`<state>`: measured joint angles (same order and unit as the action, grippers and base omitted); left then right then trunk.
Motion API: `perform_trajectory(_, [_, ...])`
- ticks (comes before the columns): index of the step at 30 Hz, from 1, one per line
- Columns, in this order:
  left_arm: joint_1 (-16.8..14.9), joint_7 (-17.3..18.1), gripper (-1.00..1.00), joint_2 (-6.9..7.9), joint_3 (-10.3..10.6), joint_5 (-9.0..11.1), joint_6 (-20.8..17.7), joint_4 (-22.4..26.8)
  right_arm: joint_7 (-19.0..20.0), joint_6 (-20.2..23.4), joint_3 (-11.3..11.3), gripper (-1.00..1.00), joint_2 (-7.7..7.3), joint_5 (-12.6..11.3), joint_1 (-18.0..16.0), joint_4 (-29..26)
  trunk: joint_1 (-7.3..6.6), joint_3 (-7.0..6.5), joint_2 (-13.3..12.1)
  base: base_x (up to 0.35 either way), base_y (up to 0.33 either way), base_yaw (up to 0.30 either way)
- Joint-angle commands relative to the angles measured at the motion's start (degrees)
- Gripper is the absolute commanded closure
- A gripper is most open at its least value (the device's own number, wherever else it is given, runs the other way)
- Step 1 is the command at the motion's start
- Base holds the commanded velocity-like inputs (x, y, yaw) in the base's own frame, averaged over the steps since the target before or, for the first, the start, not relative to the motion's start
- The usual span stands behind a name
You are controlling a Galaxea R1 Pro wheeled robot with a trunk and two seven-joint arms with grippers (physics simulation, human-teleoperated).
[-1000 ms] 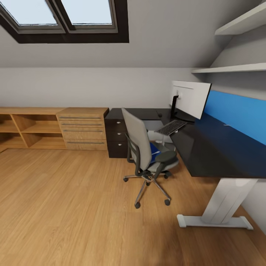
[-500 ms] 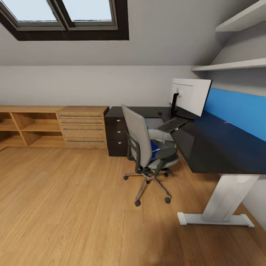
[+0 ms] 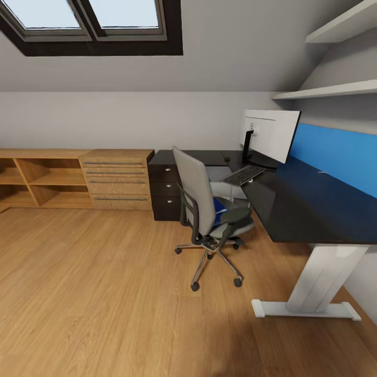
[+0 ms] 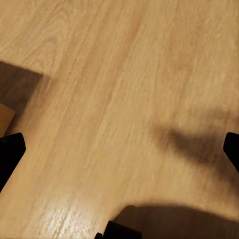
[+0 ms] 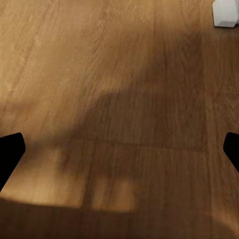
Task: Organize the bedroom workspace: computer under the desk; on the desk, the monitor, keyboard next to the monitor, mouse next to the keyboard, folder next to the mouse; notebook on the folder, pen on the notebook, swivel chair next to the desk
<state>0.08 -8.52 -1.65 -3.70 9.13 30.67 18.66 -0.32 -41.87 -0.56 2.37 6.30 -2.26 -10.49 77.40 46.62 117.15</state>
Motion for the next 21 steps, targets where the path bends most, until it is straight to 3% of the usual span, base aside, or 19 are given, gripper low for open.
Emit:
perform_trajectory(1, [0.01,0.08,-1.0,-0.04,-0.26,0.01,0.09,0.06,-0.03,-0.14,-0.09,-1.0,0.0,0.29,-0.03,0.05,-0.01,0.04,0.02,0.0,0.0,0.0])
perform_trajectory(21, [0.01,0.08,-1.0,-0.03,-0.26,0.01,0.09,0.06,-0.03,0.03,0.03,-1.0,-0.07,0.32,-0.03,0.2,-0.01,0.04,0.02,0.0,0.0,0.0])
